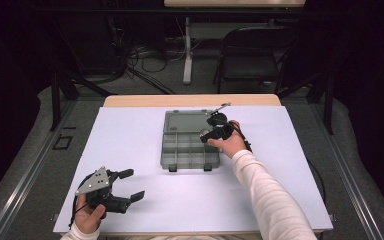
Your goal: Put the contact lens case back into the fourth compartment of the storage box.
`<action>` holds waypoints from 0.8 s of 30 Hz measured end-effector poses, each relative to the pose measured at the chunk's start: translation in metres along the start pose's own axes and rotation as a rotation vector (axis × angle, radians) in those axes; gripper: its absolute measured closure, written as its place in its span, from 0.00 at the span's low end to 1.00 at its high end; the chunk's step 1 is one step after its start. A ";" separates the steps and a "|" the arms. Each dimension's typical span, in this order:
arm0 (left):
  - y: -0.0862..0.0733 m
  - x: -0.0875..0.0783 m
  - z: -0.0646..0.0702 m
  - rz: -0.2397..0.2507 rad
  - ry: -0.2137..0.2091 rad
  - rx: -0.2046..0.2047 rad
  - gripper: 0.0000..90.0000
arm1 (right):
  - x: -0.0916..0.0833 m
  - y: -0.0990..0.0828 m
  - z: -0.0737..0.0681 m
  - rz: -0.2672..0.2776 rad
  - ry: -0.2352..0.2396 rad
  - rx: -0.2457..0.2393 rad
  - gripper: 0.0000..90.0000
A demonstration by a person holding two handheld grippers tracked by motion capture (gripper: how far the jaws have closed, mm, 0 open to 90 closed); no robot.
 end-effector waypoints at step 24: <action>0.000 0.002 -0.002 -0.003 -0.002 -0.002 0.17 | 0.000 0.001 0.001 0.013 0.004 0.003 0.48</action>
Point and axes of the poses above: each handheld gripper's, and its own axes: x roughly forward along the jaws, y roughly out of its top, z roughly to its right, the point moved 8 cm from there along x, roughly forward along the jaws, and after that the axes turned 1 degree about -x, right-handed, at the moved point
